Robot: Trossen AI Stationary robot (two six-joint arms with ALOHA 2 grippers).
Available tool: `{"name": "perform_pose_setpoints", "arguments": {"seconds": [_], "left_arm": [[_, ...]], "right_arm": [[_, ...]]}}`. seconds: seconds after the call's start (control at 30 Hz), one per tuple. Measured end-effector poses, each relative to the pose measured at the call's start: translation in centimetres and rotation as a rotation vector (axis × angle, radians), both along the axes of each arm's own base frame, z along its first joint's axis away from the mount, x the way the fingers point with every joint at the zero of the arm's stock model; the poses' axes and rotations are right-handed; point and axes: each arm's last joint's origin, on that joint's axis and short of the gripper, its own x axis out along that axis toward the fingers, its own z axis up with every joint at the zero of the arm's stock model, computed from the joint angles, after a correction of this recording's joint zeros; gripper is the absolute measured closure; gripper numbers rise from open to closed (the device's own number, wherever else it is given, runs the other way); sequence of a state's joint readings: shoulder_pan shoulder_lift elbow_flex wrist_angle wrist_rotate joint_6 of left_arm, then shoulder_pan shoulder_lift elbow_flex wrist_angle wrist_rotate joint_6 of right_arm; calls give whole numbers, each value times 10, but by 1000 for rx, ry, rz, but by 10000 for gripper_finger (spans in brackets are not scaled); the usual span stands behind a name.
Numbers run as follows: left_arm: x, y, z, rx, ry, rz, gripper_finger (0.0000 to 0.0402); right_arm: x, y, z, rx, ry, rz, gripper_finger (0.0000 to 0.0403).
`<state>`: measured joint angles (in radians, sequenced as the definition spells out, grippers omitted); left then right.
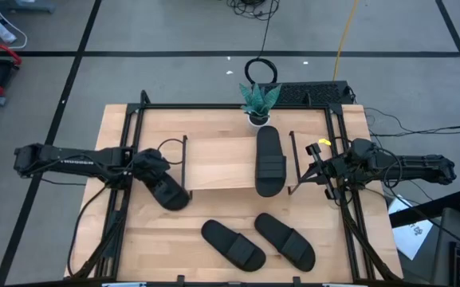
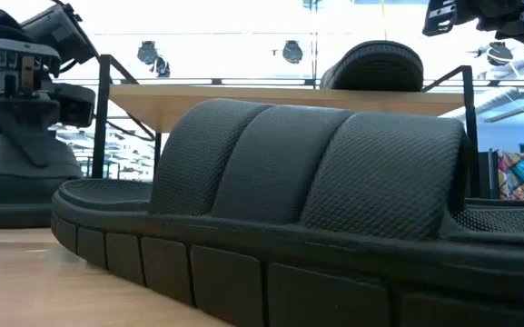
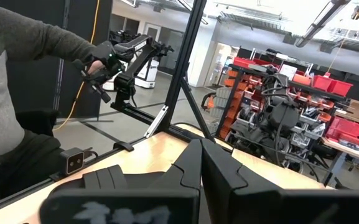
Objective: Pick and place slides into the shelf
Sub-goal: Put the black slide on the shelf
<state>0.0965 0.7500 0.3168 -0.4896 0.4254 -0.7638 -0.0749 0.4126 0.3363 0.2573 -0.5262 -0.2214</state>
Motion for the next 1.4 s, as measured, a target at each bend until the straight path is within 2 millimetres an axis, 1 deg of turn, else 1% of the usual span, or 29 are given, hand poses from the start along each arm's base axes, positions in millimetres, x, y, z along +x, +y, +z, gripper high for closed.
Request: {"name": "perform_pose_setpoints", "arguments": {"seconds": [0.1, 0.3, 0.5, 0.7, 0.93, 1.13, 1.3, 1.4], "left_arm": [[0, -2, 0, 19, 3, 10, 386], [-4, -5, 5, 64, -12, 15, 396], [-10, -3, 31, 186, -5, 64, 398], [-15, -2, 54, 237, 6, 92, 400], [-14, -11, 67, 233, -27, 25, 400], [-16, -25, 69, 178, -28, -57, 401], [-19, -33, 70, 176, -19, -91, 401], [-21, -35, 84, 203, -34, -99, 401]], "right_arm": [[0, 0, 0, 0, 0, 1, 403], [0, 0, 0, 0, 0, 2, 403], [0, 0, 0, 0, 0, 1, 403], [0, 0, 0, 0, 0, 1, 403], [0, 0, 0, 0, 0, 1, 403], [0, 0, 0, 0, 0, 1, 403], [0, 0, 0, 0, -1, 0, 403], [0, 0, 0, 0, 2, 0, 403]]}}
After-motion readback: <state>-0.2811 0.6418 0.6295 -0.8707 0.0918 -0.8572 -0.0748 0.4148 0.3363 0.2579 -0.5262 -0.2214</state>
